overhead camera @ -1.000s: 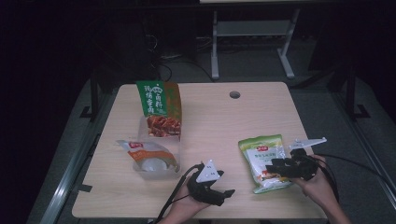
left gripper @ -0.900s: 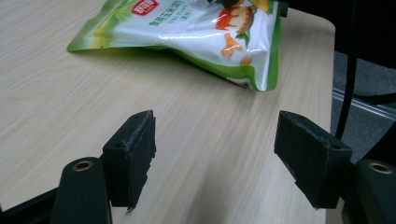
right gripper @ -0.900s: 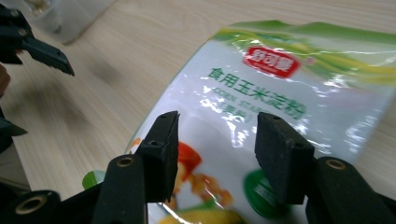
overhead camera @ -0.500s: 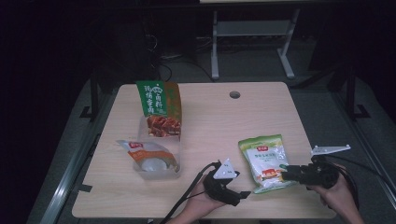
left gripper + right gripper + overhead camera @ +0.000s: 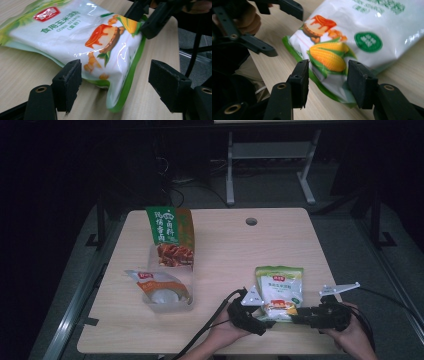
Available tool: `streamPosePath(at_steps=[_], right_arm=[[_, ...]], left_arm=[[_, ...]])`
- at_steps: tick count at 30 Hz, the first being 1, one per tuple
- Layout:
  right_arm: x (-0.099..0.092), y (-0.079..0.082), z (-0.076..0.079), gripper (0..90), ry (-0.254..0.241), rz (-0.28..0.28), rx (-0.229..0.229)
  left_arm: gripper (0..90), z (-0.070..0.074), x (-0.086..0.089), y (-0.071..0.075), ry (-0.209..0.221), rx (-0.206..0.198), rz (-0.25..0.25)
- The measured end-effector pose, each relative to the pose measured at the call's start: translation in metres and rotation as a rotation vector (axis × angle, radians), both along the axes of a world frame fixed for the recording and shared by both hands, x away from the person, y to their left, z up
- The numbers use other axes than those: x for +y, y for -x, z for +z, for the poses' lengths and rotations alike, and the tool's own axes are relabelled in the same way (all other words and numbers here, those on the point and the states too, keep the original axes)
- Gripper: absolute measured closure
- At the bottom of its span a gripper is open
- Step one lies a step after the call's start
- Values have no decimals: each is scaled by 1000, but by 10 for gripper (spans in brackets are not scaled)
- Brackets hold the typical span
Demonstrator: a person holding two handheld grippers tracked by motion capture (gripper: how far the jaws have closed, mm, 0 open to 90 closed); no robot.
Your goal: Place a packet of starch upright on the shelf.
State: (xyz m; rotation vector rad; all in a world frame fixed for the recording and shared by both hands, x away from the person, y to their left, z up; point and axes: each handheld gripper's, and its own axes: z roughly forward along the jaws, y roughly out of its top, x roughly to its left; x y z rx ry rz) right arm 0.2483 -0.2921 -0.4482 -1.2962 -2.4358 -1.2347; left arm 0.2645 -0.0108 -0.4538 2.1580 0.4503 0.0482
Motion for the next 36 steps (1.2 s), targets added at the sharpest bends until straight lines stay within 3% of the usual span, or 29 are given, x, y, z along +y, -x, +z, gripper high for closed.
streamPosePath(at_steps=[3,5,7,11,14,20,22,25,28,32,36], right_arm=[[-2,-4,10,487,-10,-36,-43],[-5,-12,16,451,7,-88,-89],[-9,-21,20,428,32,-143,-101],[-17,-47,15,425,63,-215,-79],[-20,-62,6,426,70,-252,-33],[-18,-77,-10,512,52,-252,51],[-18,-77,-12,600,-1,-262,91],[-15,-77,-11,786,-17,-241,103],[-9,-75,-8,878,-13,-233,121],[-5,-70,0,892,25,-229,93],[-7,-61,8,894,-27,-232,29]], left_arm=[[265,-1,-1,-3,1,2,23],[289,-1,-3,-5,-2,9,38],[323,-2,-5,-7,1,19,62],[337,0,-7,-11,-1,29,68],[337,0,-7,-12,-6,25,65],[331,-1,-6,-16,9,48,75],[325,-2,-6,-17,11,50,72],[311,-3,-6,-18,16,63,78],[294,-3,-5,-21,15,70,77],[261,-5,-2,-23,37,118,96],[223,-4,1,-29,68,157,99]])
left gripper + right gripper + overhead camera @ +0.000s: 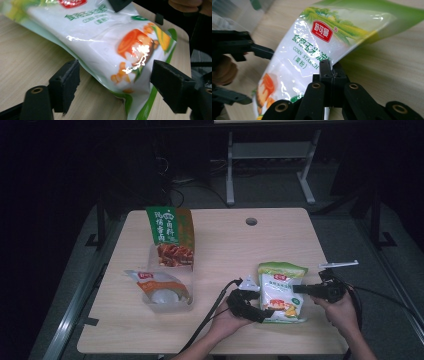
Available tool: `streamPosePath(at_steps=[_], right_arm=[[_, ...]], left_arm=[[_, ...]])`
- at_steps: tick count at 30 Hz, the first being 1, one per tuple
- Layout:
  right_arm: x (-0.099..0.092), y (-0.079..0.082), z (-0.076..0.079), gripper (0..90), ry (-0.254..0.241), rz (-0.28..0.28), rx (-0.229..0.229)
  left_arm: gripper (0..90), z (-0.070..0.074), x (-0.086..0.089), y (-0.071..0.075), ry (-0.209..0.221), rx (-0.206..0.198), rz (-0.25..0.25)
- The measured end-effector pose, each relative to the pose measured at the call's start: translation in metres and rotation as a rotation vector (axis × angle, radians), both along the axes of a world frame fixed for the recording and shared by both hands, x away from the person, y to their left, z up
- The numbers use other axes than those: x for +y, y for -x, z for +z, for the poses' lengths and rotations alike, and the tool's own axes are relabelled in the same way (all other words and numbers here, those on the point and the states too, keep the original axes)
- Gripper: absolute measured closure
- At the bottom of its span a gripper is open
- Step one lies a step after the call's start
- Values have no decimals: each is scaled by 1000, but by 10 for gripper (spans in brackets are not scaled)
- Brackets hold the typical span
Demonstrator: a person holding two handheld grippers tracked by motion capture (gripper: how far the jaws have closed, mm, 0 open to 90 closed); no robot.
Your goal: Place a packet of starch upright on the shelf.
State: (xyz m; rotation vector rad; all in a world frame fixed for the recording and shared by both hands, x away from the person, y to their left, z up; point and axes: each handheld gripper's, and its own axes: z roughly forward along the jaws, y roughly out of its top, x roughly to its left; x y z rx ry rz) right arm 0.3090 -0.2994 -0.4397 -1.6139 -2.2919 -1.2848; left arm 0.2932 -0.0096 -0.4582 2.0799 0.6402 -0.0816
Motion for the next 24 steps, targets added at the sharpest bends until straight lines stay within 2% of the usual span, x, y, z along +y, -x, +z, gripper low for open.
streamPosePath(at_steps=[5,8,11,15,16,19,24], right_arm=[[-1,11,17,894,-46,21,-85],[2,17,29,894,-55,46,-130],[8,22,37,894,-54,75,-163],[15,24,41,893,-33,91,-189],[16,23,41,893,-31,90,-196],[20,24,43,893,-40,90,-226],[31,26,50,891,-38,106,-294]], left_arm=[[238,2,4,-5,41,23,15],[267,2,6,-10,91,59,23],[386,4,6,-12,150,81,15],[546,9,8,-13,171,110,48],[583,11,9,-12,172,108,55],[681,16,13,-11,185,64,76],[755,27,22,-12,162,-15,112]])
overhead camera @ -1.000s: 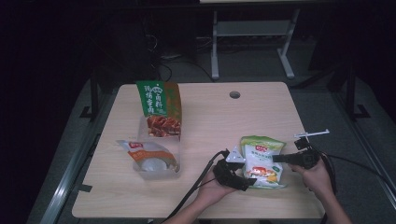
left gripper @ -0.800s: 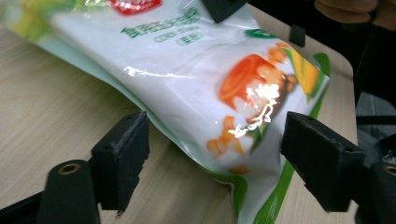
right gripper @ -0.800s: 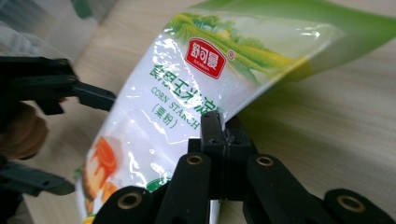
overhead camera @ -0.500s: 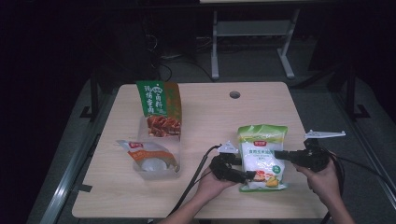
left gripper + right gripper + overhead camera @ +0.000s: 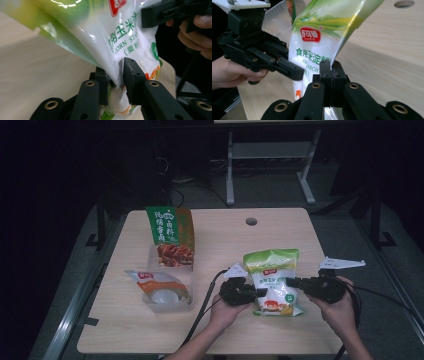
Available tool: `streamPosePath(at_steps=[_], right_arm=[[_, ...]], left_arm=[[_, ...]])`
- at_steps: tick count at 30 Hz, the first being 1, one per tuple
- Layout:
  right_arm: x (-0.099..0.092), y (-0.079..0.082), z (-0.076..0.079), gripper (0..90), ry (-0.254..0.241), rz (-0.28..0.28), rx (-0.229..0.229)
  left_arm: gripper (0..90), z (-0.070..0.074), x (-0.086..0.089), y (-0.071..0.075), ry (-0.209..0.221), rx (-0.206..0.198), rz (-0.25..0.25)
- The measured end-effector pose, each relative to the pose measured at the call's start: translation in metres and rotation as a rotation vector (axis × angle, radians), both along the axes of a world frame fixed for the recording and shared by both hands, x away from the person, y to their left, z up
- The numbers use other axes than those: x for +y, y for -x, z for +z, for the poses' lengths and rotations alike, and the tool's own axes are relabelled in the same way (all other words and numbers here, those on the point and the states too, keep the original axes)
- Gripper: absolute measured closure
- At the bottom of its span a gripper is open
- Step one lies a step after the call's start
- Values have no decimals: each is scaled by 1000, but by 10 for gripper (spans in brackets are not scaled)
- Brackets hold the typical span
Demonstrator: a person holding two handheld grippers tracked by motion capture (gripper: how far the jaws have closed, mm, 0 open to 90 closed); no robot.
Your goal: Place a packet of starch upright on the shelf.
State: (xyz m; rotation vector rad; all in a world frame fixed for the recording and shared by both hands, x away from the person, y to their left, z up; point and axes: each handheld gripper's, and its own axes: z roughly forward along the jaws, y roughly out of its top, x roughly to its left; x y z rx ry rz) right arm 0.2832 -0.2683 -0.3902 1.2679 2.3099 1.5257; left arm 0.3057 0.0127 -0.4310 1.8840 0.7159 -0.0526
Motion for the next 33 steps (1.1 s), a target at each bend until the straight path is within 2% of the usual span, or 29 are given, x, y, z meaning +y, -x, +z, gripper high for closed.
streamPosePath(at_steps=[2,3,5,9,14,18,23,25,27,29,33], right_arm=[[4,-1,1,889,1,16,-21],[7,0,1,885,12,24,-28],[11,-1,-2,865,34,48,-25],[14,-1,-12,840,66,99,8],[10,1,-15,770,58,128,12],[13,-1,-13,664,97,162,-1],[24,-7,-16,609,138,198,-4],[30,-7,-16,617,168,192,-14],[33,-8,-16,635,178,188,-17],[35,-8,-15,690,191,179,-17],[37,-7,-15,759,194,169,0]], left_arm=[[768,4,3,1,-24,-48,19],[773,6,6,3,-51,-82,26],[782,6,8,5,-83,-119,24],[797,5,10,9,-107,-160,17],[797,5,8,12,-123,-191,4],[796,6,8,13,-133,-197,-5],[794,7,9,13,-138,-201,-15],[794,7,9,13,-140,-197,-14],[793,7,9,13,-141,-195,-12],[789,7,10,13,-143,-195,-13],[765,7,12,13,-137,-186,-5]])
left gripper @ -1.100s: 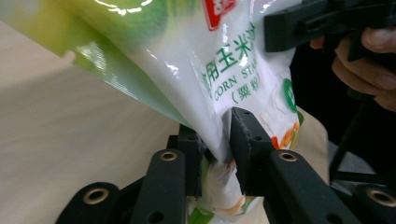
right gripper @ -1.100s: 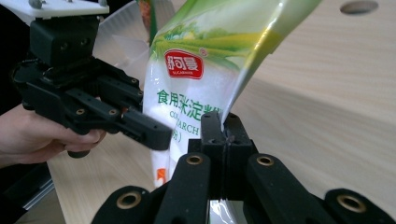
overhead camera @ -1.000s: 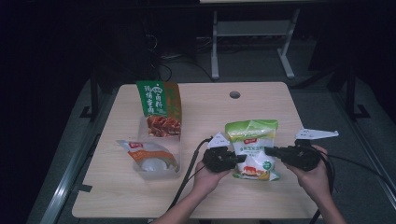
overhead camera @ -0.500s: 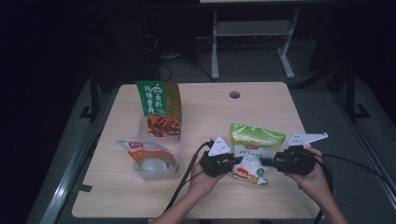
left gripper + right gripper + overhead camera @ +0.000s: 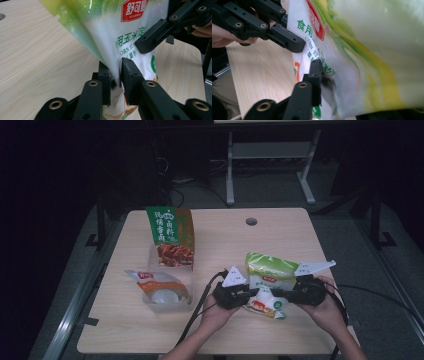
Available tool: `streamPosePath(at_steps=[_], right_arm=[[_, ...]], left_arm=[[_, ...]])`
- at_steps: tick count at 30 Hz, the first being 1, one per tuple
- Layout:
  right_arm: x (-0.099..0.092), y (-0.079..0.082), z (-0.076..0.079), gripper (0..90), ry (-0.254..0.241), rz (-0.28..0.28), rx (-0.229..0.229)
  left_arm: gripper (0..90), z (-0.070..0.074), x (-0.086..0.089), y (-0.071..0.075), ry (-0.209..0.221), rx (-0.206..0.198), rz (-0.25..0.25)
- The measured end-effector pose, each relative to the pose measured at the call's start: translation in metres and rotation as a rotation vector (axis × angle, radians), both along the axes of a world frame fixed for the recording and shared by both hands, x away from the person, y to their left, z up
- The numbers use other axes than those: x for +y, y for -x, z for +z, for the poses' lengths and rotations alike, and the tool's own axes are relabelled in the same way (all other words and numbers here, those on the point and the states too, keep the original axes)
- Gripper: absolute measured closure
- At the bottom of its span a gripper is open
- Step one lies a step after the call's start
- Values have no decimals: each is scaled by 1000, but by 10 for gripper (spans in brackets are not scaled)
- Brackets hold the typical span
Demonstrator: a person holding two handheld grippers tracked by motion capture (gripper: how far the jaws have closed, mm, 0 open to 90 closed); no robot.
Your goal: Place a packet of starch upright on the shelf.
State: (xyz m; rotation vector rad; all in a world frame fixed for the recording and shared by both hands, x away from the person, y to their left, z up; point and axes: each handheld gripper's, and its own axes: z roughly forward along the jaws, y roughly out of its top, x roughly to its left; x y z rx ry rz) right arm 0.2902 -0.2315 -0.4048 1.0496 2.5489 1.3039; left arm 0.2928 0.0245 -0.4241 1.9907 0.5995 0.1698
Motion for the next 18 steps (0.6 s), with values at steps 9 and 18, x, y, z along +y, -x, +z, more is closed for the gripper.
streamPosePath(at_steps=[9,18], right_arm=[[-4,4,3,848,-28,-27,32],[-8,2,18,861,5,-70,-10]], left_arm=[[628,0,9,4,-1,21,15],[534,-1,17,16,-28,7,16]])
